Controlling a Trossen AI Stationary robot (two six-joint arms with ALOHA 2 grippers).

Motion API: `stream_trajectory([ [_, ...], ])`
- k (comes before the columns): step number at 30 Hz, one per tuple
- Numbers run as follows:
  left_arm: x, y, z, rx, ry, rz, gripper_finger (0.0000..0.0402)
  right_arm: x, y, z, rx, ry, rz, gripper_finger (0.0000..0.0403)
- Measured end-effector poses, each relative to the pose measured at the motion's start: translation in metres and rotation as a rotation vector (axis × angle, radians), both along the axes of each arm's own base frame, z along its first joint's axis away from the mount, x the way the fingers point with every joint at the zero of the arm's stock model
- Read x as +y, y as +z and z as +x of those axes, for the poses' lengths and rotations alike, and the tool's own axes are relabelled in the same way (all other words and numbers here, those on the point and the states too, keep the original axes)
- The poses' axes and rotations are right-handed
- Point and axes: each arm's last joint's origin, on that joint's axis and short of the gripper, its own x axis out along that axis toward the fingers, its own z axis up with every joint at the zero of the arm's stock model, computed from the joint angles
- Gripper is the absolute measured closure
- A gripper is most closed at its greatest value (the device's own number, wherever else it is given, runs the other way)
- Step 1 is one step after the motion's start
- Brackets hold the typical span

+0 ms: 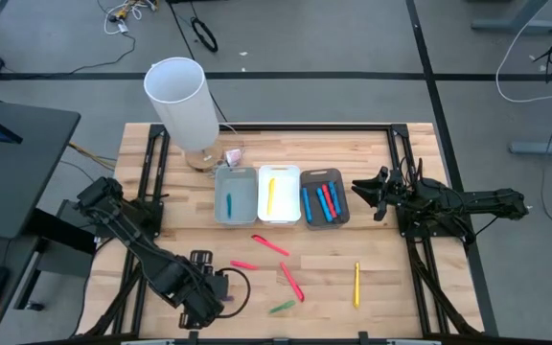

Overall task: Pick & Place Markers
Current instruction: Put the violet pen into the gray bin

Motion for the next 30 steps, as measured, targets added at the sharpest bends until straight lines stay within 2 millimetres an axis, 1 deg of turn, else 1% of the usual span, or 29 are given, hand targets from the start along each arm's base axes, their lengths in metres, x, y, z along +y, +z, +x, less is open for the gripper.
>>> stream_trajectory([
  [3,-0.002,-0.003,0.002,0.004,-0.001,-0.002,0.0165,0.0,0.0,0.0,0.0,0.0,0.0,0.0292],
  [8,-0.006,-0.015,0.008,0.022,-0.012,0.035,0.0165,0.0,0.0,0.0,0.0,0.0,0.0,0.0292],
  [10,-0.006,-0.023,0.009,0.015,-0.012,0.046,0.0165,0.0,0.0,0.0,0.0,0.0,0.0,0.0292],
  [14,-0.005,-0.045,0.008,0.035,-0.006,0.042,0.0165,0.0,0.0,0.0,0.0,0.0,0.0,0.0292],
  [18,-0.002,-0.061,0.007,0.035,-0.001,0.05,0.0165,0.0,0.0,0.0,0.0,0.0,0.0,0.0292],
  [22,-0.002,-0.068,0.008,0.026,0.003,0.044,0.0165,0.0,0.0,0.0,0.0,0.0,0.0,0.0292],
  [26,-0.008,-0.074,0.015,-0.008,-0.018,0.018,0.0165,0.0,0.0,0.0,0.0,0.0,0.0,0.0292],
  [30,-0.013,-0.086,0.02,-0.014,-0.015,0.001,0.0165,0.0,0.0,0.0,0.0,0.0,0.0,0.0292],
])
